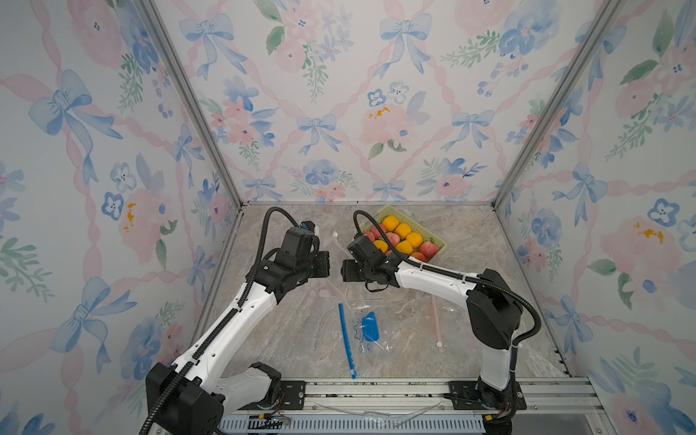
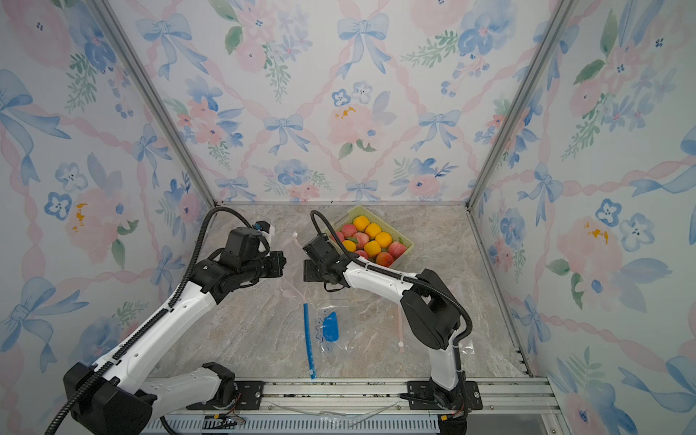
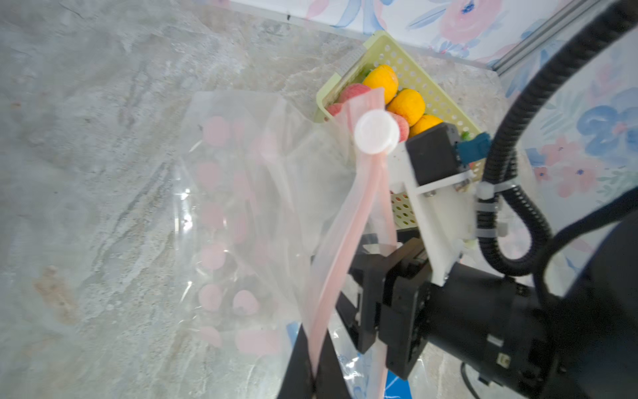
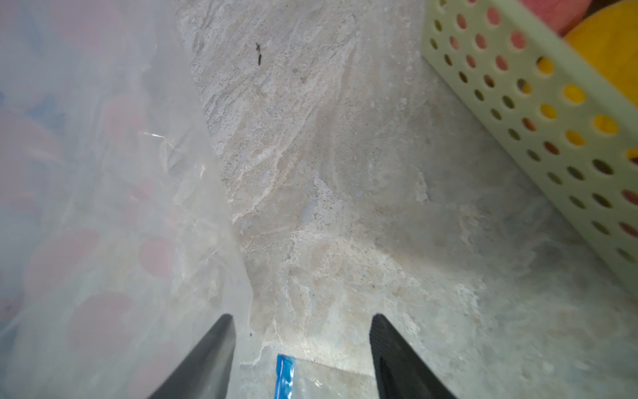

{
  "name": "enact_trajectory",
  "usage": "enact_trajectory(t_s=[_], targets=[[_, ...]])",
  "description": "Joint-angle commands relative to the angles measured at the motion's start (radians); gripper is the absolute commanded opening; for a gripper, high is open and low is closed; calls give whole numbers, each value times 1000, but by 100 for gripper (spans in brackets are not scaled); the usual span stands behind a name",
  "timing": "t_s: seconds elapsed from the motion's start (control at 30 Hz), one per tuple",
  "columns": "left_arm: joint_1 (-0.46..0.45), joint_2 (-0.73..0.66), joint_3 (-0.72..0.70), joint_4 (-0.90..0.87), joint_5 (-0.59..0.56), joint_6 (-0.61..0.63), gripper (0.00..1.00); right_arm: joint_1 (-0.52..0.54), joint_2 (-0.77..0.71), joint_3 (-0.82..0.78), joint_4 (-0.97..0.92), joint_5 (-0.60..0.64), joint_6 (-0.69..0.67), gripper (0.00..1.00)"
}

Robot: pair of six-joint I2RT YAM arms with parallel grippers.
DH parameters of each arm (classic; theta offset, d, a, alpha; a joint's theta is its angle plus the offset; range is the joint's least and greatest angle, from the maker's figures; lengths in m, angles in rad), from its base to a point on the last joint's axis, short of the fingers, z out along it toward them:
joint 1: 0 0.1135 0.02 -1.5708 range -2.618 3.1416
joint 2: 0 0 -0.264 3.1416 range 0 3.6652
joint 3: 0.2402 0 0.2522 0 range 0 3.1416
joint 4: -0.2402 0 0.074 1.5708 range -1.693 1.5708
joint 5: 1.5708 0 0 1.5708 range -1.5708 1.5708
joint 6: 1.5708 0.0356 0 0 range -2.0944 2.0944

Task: Place the peach in a zip-top bag and seal the zipper
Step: Open the zipper of the food storage bag at the center of the board.

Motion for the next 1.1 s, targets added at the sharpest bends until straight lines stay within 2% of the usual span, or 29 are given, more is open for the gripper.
enact_trajectory(t_s=[0.0,0.33,0.57,0.8,0.97,1.07], targets=[[-3,2,43,-95,-184,61,0,-13,12,-2,-65,18,-10,64],[-20,127,89,-141,-336,102,0,45,35,114,-133,-19,-64,65],[-35,166,127,-138,-227,119,0,56,58,197,-158,15,-133,71],[-45,151,141,-137,-137,141,0,47,126,319,-205,142,-191,79],[-47,130,142,-139,-94,157,0,22,165,391,-208,200,-208,77],[-47,121,134,-141,-103,161,0,2,174,402,-200,199,-200,72]])
